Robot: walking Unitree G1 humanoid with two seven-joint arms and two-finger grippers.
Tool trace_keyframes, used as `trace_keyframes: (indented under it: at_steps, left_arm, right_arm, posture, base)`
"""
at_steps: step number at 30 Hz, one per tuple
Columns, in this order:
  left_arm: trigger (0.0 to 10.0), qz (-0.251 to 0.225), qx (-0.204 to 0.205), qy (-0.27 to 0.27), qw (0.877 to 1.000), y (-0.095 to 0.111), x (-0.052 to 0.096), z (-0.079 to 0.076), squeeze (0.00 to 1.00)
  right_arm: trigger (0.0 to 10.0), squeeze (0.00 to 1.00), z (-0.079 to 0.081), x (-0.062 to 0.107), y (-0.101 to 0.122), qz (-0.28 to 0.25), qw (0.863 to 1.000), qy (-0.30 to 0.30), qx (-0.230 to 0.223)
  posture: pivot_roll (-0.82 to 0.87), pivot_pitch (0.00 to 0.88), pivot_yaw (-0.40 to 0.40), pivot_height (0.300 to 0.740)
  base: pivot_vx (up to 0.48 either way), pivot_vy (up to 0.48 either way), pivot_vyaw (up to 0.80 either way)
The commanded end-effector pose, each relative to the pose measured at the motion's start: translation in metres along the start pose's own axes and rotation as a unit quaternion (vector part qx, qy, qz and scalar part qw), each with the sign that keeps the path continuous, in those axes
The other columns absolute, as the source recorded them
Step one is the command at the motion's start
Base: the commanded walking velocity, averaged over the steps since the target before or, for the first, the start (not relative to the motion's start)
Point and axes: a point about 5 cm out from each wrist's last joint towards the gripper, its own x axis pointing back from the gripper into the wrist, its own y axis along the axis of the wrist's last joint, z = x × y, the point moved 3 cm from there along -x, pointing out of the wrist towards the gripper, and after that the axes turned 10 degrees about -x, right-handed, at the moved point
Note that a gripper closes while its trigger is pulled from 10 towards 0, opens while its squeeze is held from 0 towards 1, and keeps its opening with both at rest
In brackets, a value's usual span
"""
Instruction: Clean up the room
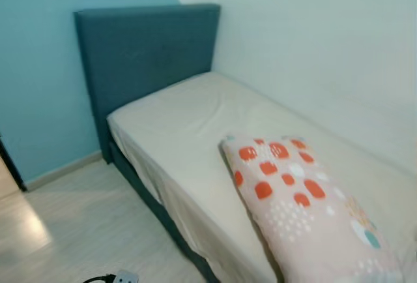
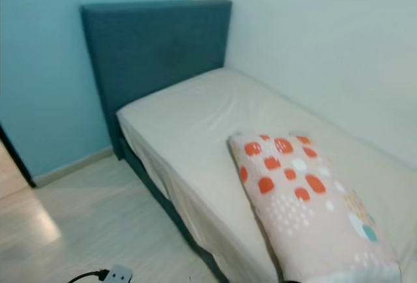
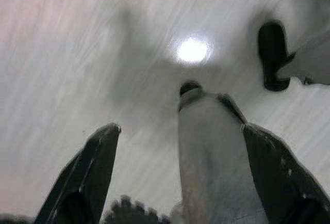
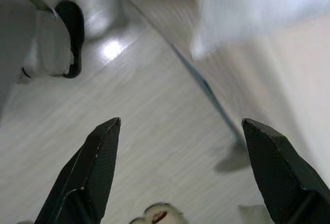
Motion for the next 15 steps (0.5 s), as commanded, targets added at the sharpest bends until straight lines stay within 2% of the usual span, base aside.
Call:
trace_keyframes:
  at_steps: [1,15]
  left_arm:
    - [10.0,-0.003,-0.009,-0.004,1.000,0.0028,-0.0005,-0.0039,0.00]
    - [10.0,-0.003,-0.011,-0.002,1.000,0.0029,-0.0005,-0.0037,0.00]
  right_arm:
    - [10.0,0.00,-0.0033,0.0001,0.0021,-0.004,1.000,-0.005,0.005]
    - [10.0,0.00,-0.0032,0.0001,0.0028,-0.004,1.000,-0.004,0.008]
  posture:
    - [0.05,0.000,-0.083,0.740]
    - [0.05,0.000,-0.083,0.740]
  base:
    - [0.000,0.000,-0.78]
    - [0.000,0.000,-0.78]
